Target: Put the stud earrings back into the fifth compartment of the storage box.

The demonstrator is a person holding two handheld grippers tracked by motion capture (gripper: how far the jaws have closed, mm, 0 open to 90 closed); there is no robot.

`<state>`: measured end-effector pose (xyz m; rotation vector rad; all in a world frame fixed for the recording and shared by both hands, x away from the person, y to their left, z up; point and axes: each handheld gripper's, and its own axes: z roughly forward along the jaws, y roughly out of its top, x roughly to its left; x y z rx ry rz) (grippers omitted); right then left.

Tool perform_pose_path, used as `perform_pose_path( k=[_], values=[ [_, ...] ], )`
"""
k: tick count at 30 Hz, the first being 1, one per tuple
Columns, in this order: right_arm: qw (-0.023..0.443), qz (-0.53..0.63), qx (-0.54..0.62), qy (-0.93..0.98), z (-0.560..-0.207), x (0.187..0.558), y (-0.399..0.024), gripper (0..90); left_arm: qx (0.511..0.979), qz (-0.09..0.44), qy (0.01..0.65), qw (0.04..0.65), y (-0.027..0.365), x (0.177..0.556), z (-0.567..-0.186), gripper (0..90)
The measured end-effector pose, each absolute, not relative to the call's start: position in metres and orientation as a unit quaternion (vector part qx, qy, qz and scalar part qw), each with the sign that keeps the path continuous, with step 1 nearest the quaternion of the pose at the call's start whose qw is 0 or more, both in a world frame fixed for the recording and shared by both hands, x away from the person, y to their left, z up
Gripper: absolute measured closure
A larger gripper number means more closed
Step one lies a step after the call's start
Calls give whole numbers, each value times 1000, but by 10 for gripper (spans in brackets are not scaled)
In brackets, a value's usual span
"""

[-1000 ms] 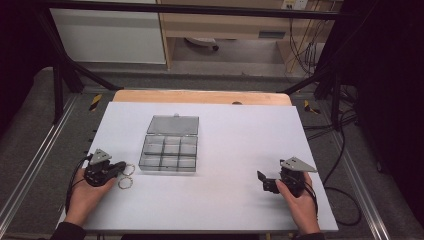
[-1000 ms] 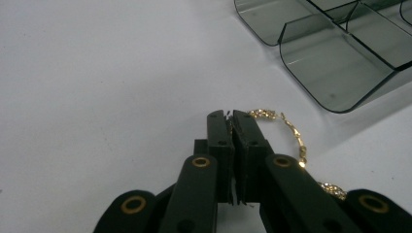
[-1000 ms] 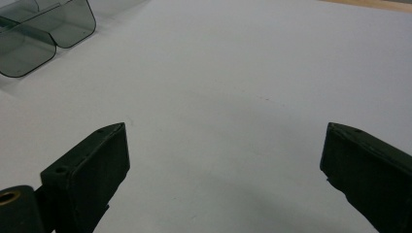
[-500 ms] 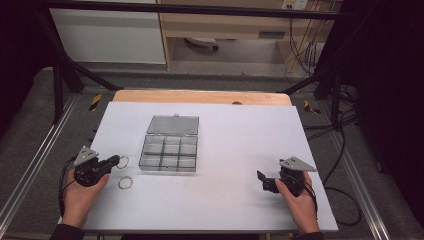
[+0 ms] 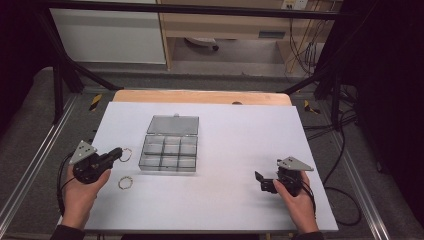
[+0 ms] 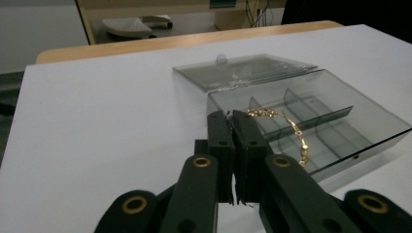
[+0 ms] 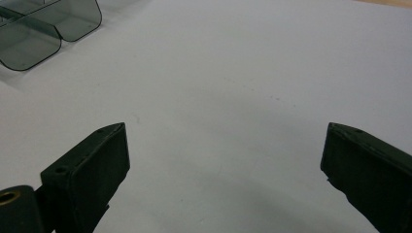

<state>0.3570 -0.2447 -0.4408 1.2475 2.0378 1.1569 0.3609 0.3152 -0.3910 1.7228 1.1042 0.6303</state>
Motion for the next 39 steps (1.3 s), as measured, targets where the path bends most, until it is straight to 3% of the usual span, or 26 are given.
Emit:
perform_pose_path(
  k=[18, 39],
  values=[
    [238, 436, 459, 737, -439, 355, -248, 41, 748, 227, 410, 469, 249, 392, -361, 872],
    [235, 436, 454, 740, -439, 354, -246, 40, 789, 200, 392, 428, 201, 415, -388, 872]
  ],
)
